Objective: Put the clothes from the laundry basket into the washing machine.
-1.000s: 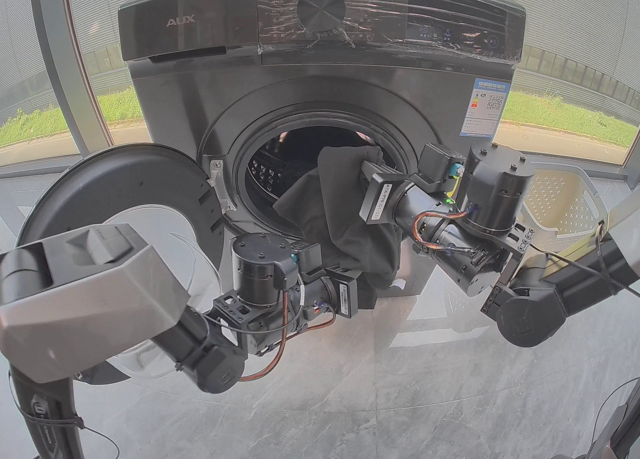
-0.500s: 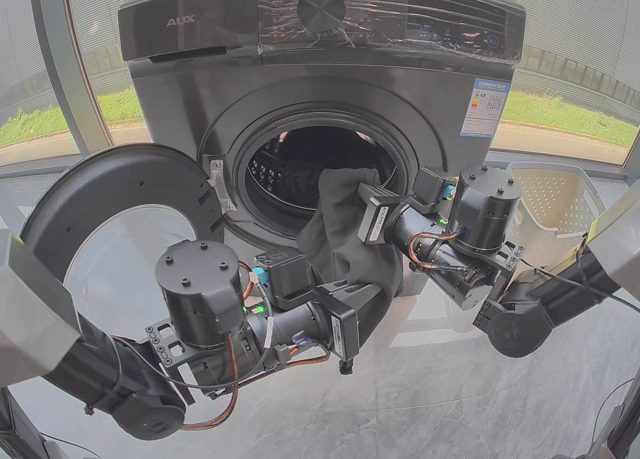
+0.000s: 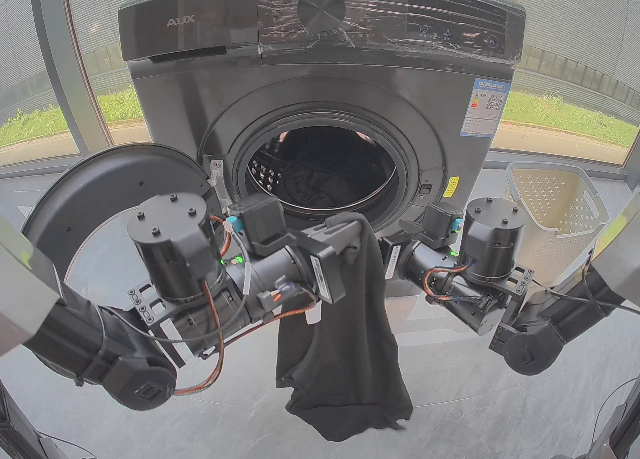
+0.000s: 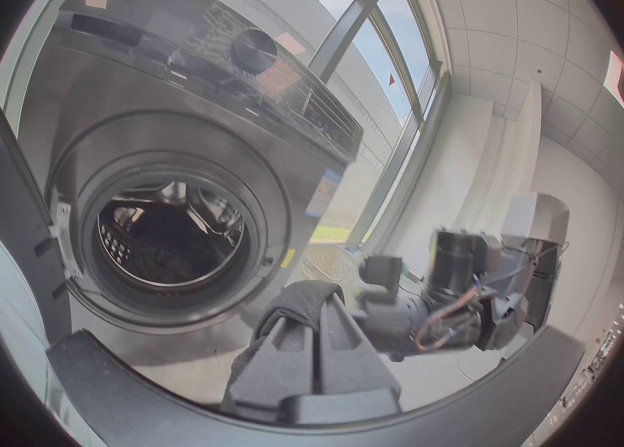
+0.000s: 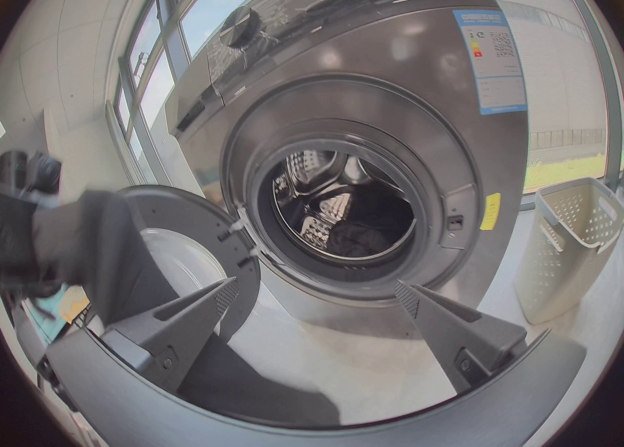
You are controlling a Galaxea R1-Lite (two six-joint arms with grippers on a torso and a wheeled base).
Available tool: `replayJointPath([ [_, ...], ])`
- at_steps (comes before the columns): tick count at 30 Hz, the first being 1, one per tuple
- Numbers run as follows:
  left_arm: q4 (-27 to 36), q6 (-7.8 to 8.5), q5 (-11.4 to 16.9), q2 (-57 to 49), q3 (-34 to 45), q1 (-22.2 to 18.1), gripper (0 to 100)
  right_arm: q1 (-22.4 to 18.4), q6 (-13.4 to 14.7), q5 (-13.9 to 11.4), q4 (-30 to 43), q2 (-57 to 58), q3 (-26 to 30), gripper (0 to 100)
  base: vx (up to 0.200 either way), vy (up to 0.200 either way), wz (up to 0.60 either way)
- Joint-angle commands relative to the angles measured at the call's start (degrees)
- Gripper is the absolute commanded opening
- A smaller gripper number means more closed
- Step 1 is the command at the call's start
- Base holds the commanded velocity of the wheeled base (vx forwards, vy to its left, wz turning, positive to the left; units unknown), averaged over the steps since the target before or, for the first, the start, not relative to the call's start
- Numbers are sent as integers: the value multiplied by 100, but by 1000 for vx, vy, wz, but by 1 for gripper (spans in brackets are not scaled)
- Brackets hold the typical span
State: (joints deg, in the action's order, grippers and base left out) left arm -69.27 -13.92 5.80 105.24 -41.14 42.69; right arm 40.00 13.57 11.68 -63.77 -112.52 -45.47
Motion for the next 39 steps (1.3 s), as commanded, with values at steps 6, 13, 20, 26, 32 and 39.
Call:
replayJointPath([
  [6,62,47,-475,295,-597,-428,0,-352,-460,-96,49,336,970,100,0,0,0],
  [13,62,56,-501,313,-623,-499,0,-256,-592,-175,49,283,1242,100,0,0,0],
  [20,115,83,-624,427,-702,-525,0,-89,-654,-289,-4,257,1260,100,0,0,0],
  [26,185,118,-756,585,-1010,-622,0,96,-662,-333,-39,90,1278,100,0,0,0],
  [32,194,127,-791,656,-1159,-639,0,131,-671,-465,-48,-218,1216,100,0,0,0],
  [39,238,127,-791,656,-1273,-639,0,96,-777,-746,-224,-648,1102,100,0,0,0],
])
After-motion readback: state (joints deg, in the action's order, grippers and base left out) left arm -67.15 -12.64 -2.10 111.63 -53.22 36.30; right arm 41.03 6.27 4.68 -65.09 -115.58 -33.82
